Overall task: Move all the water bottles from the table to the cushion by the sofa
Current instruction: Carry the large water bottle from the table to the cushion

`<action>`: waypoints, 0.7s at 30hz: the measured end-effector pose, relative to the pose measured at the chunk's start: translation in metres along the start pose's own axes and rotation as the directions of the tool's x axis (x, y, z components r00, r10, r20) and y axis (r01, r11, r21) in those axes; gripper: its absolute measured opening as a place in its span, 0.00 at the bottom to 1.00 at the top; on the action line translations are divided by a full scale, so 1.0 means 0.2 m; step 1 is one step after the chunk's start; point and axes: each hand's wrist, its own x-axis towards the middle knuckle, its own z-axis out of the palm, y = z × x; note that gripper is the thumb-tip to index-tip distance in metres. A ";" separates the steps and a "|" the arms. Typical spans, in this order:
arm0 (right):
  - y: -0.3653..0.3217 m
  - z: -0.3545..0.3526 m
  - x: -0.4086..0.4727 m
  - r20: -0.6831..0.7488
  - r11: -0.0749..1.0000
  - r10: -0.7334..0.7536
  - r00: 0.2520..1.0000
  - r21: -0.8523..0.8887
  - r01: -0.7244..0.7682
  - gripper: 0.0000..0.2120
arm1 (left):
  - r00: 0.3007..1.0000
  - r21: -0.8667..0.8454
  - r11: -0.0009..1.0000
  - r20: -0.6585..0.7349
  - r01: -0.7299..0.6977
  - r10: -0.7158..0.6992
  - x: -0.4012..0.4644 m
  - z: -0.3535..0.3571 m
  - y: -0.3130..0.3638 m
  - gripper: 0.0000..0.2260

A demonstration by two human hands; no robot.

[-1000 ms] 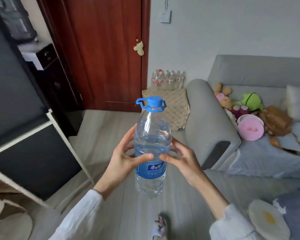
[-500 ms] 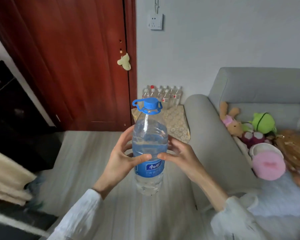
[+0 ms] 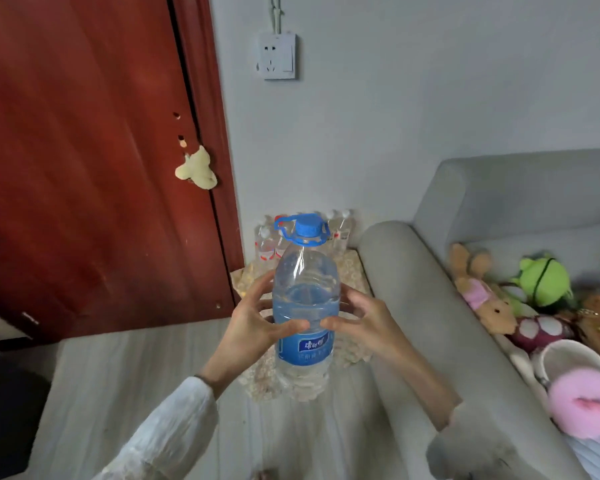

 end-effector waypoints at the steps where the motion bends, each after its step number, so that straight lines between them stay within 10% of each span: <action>1: 0.00 -0.03 0.09 -0.010 1.000 0.007 1.000 0.003 -0.007 0.21 | 1.000 0.000 1.000 0.019 0.005 -0.005 0.11 0.00 0.00 0.39; 21: 0.84 -1.01 1.75 0.087 0.960 0.280 0.956 0.002 -0.281 0.30 | 0.972 0.116 0.968 0.041 0.223 -0.229 1.94 0.66 -0.61 0.35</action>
